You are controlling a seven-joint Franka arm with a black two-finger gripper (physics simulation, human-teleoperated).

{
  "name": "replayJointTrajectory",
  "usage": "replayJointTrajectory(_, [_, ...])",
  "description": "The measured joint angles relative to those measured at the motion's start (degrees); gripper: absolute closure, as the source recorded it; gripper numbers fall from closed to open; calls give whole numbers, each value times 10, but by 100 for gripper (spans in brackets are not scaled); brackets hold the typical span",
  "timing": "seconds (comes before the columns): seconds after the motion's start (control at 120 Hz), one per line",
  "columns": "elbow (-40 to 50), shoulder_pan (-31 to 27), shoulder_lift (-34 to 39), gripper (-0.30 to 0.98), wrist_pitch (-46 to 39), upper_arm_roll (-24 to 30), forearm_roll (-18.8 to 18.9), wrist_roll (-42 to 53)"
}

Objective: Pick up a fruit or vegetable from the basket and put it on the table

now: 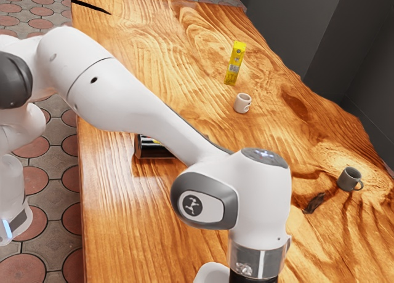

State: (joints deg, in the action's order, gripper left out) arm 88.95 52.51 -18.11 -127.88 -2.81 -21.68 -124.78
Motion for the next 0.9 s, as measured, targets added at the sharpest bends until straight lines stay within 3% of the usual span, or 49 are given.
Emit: replayJointTrajectory(0.9, [-2,-57,-50,0,-14,9,-4,42])
